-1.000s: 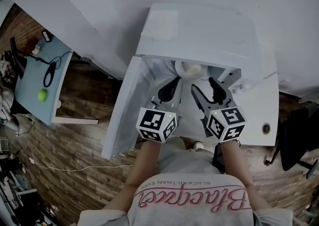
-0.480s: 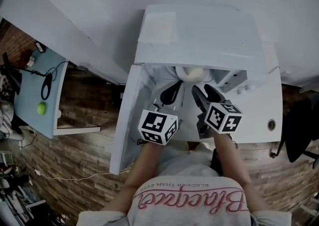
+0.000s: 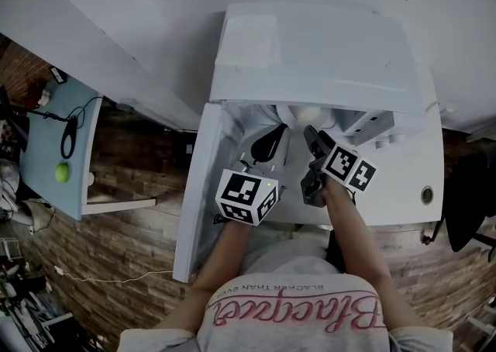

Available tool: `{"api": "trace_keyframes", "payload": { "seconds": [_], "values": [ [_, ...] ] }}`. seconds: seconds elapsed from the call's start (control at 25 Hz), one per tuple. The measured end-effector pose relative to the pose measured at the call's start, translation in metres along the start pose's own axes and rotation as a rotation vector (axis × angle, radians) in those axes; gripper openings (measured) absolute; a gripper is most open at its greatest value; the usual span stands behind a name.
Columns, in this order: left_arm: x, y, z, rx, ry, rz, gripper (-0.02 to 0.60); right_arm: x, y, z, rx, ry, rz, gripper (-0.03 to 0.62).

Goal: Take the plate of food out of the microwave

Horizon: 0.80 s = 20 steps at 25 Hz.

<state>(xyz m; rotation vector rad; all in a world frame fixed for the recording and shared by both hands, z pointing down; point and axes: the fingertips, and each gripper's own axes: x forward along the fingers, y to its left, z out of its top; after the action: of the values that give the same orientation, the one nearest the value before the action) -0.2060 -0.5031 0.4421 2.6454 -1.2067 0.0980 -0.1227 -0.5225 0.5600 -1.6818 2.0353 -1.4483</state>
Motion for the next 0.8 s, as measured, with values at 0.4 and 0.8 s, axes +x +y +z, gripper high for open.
{"api": "trace_keyframes", "payload": {
  "seconds": [0.4, 0.8],
  "values": [
    [-0.001, 0.005, -0.001, 0.007, -0.004, 0.0, 0.006, 0.021, -0.016, -0.007, 0.344, -0.01, -0.031, 0.204],
    [0.002, 0.006, -0.001, 0.009, -0.007, -0.006, 0.006, 0.028, -0.036, -0.018, 0.454, 0.064, -0.208, 0.222]
  ]
}}
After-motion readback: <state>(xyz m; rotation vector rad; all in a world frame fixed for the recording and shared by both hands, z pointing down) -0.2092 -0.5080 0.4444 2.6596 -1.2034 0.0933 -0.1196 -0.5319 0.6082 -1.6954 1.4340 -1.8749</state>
